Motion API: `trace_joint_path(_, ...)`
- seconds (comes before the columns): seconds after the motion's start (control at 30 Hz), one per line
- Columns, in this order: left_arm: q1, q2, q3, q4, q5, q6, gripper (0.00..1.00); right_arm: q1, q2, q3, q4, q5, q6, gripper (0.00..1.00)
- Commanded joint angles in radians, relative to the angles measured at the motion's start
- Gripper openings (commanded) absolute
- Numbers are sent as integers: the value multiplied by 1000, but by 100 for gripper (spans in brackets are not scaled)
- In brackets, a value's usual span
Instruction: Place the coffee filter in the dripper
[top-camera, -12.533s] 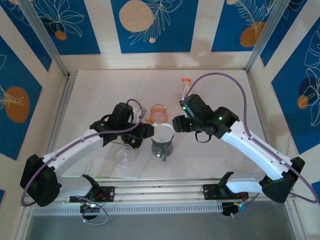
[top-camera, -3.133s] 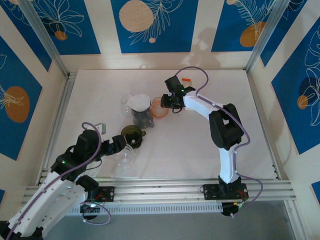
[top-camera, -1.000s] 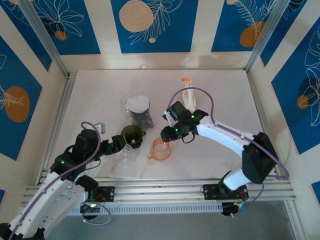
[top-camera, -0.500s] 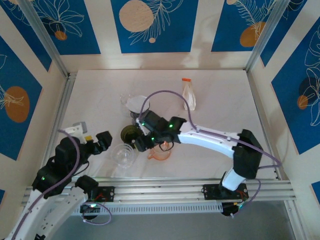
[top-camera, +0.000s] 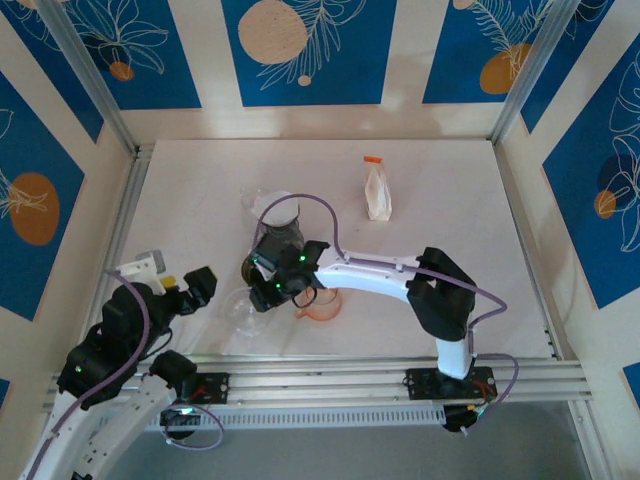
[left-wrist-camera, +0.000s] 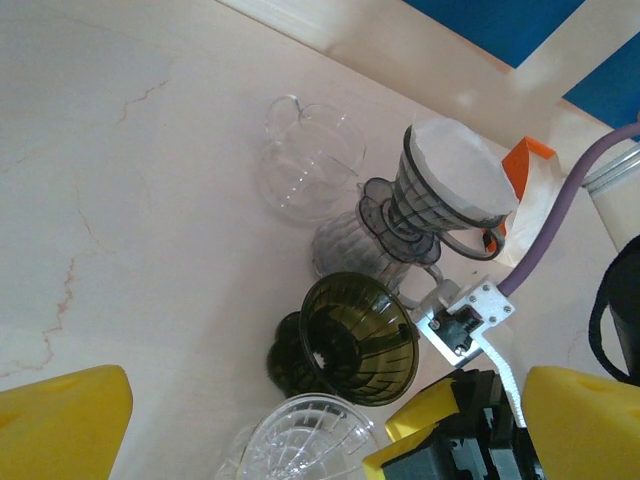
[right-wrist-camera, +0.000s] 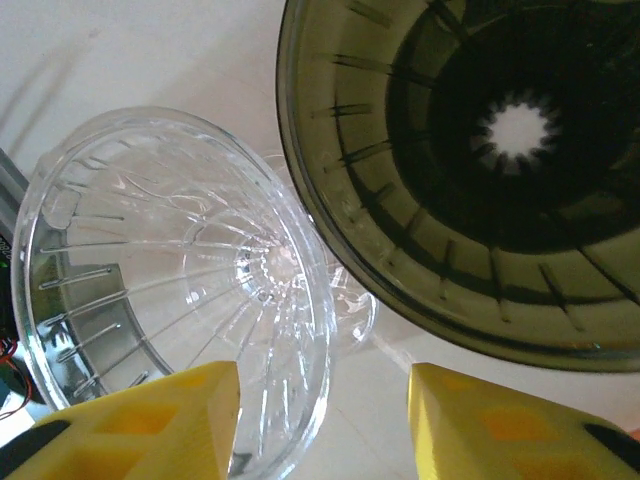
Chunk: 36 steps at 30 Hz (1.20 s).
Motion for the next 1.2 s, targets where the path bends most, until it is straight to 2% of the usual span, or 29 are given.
trace_joint_path(0.0, 12, -5, -8, -15, -7, 2, 100, 9, 23, 30, -21, -59, 7, 44)
trace_joint_path(0.2, 11, -7, -15, -17, -4, -5, 100, 19, 23, 39, 2, -101, -17, 18)
trace_joint_path(0.37, 12, -6, -9, -14, -10, -1, 100, 12, -36, 35, 21, -130, -41, 4)
trace_joint_path(0.63, 11, -5, -15, 3, -15, 6, 100, -13, -212, 5, -58, -127, -51, 0)
trace_joint_path(0.77, 12, 2, -37, 38, 10, 3, 100, -41, -321, -15, -165, -115, -39, 0)
trace_joint_path(1.0, 12, 48, -96, 112, 70, -20, 100, -138, -474, -71, -383, -103, -2, 0)
trace_joint_path(1.17, 11, 54, -137, 158, 89, -40, 100, -235, -517, -116, -426, -136, -4, 0)
